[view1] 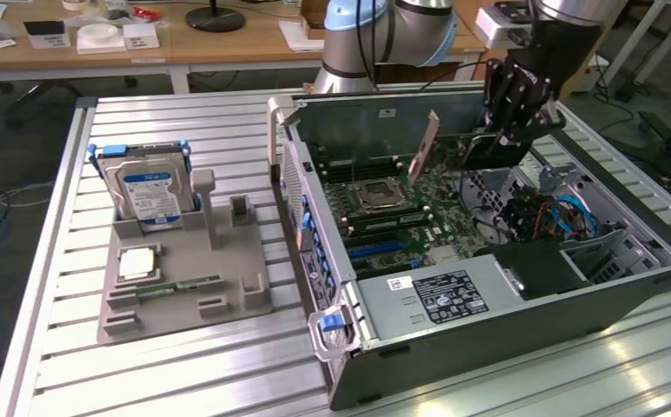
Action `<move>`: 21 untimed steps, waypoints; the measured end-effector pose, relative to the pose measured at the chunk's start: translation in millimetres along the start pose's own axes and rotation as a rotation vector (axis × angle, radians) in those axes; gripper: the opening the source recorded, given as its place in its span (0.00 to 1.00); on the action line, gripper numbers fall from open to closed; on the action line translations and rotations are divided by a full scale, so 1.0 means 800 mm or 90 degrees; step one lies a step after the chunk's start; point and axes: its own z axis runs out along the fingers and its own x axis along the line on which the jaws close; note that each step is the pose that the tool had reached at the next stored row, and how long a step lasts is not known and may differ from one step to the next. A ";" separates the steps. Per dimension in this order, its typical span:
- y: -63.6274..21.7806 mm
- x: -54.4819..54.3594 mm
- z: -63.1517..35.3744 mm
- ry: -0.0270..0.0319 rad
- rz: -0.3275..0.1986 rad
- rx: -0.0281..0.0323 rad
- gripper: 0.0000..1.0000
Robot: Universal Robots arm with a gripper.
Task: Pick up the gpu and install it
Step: 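Insert the gpu into the slot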
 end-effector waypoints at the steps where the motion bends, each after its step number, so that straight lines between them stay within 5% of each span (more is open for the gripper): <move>1: 0.000 0.000 0.001 0.0000 -0.001 -0.0001 0.27; 21: 0.014 0.002 0.014 0.0001 -0.001 -0.0001 0.27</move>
